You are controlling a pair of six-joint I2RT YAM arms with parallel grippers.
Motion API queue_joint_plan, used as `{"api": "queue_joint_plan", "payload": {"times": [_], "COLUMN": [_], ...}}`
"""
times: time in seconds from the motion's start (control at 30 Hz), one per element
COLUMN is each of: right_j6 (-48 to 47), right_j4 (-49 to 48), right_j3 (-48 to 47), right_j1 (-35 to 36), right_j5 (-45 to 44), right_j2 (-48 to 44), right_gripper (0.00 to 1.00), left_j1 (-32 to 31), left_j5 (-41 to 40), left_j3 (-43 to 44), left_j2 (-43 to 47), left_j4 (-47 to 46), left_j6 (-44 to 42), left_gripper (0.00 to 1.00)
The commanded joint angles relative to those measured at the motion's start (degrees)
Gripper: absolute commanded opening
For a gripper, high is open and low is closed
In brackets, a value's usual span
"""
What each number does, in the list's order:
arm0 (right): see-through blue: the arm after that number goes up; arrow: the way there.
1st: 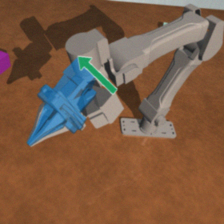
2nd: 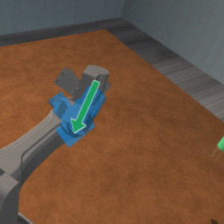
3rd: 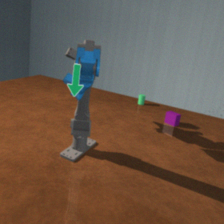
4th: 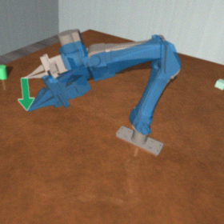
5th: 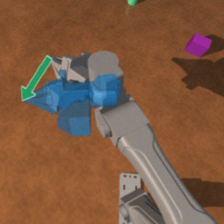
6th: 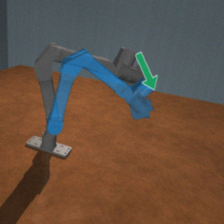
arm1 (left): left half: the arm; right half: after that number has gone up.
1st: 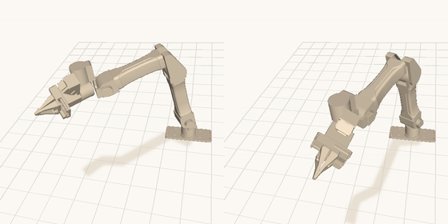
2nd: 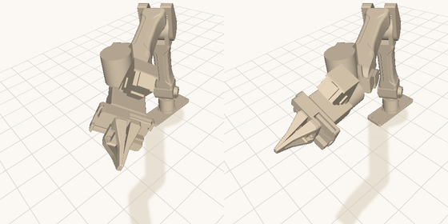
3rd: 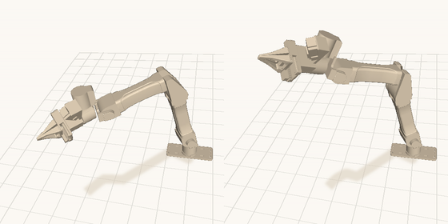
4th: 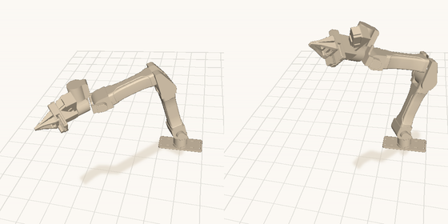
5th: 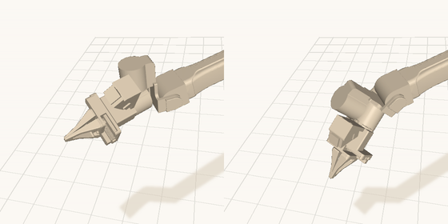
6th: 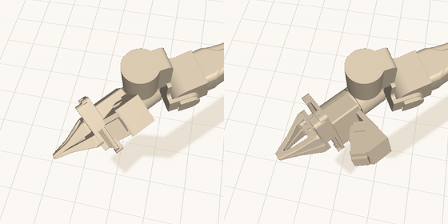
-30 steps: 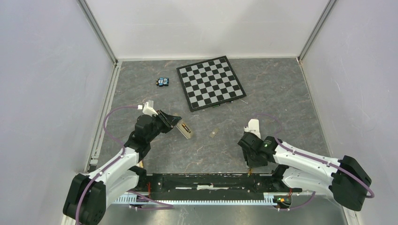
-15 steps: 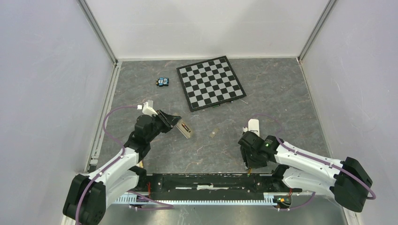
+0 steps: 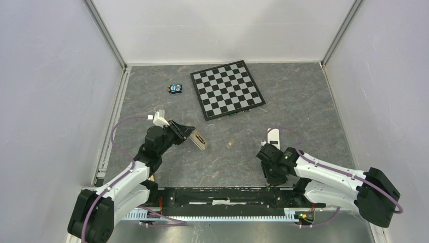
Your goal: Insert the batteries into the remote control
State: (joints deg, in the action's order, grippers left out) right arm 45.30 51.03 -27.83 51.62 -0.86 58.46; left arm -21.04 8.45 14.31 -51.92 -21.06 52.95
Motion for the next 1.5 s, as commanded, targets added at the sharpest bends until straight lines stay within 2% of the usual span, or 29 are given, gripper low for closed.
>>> {"api": "queue_joint_plan", "payload": {"times": [0.0, 0.17, 0.33, 0.43, 0.57, 0.7, 0.97, 1.13, 1.47], "right_j6": [0.9, 1.7, 0.9, -0.9, -6.3, -10.9, -23.6, -28.2, -30.7], "right_j4": [-2.1, -5.2, -7.6, -8.1, -10.2, -14.3, -21.6, -22.3, -20.8], "right_j3": [1.7, 3.8, 4.2, 2.0, -2.7, -6.8, -18.1, -25.6, -31.9], "right_j1": [-0.2, -0.2, -0.2, -0.2, -0.2, -0.2, -0.2, -0.2, -0.2], "right_j5": [0.7, 0.7, 0.1, -2.0, -5.2, -5.5, 0.3, 4.4, 4.9], "right_j2": [0.2, -1.0, -1.0, -1.1, -0.4, 0.2, 1.7, 5.9, 12.8], "right_gripper": [0.38, 0.28, 0.08, 0.0, 0.0, 0.0, 0.0, 0.0, 0.0], "left_j1": [0.0, 0.0, 0.0, 0.0, 0.0, -0.3, -4.7, -5.7, -7.5], "left_j5": [-1.1, -1.0, -0.6, 0.4, 6.0, 13.7, 21.0, 23.2, 23.8], "left_j3": [-0.1, -0.1, 0.1, 0.3, 1.2, 2.9, 7.0, 8.3, 8.7], "left_j2": [1.8, 2.0, 2.3, 2.2, -0.1, -6.5, -27.1, -34.2, -37.1], "left_j4": [-3.2, -3.0, -2.7, -2.9, -5.9, -12.7, -34.7, -46.5, -50.8], "left_j6": [-0.9, -1.0, -1.1, -1.4, -1.9, 0.6, 11.7, 18.9, 22.2], "left_gripper": [0.02, 0.02, 0.02, 0.02, 0.02, 0.02, 0.02, 0.02, 0.02]}}
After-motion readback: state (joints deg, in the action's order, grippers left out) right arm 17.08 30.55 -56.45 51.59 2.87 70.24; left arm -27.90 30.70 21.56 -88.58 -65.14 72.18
